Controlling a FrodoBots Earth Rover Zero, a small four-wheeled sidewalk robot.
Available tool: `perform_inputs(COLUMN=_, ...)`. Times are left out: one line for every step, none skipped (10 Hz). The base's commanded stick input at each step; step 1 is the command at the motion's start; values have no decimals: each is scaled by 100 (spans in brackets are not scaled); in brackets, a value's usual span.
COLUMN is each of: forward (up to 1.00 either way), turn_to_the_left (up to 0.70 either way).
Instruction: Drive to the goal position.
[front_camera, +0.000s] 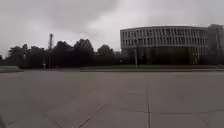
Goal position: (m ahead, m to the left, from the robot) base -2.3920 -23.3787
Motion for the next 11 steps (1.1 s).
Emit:
perform_inputs(forward=0, turn_to_the_left=-52)
perform_inputs(forward=0, turn_to_the_left=-52)
perform_inputs(forward=0, turn_to_the_left=-52)
perform_inputs(forward=0, turn_to_the_left=-52)
perform_inputs(forward=0, turn_to_the_left=-52)
perform_inputs(forward=0, turn_to_the_left=-52)
perform_inputs(forward=0, turn_to_the_left=-52)
perform_inputs(forward=0, turn_to_the_left=-52)
perform_inputs(forward=0, turn_to_the_left=-52)
perform_inputs(forward=0, turn_to_the_left=-52)
perform_inputs(forward=0, turn_to_the_left=-52)
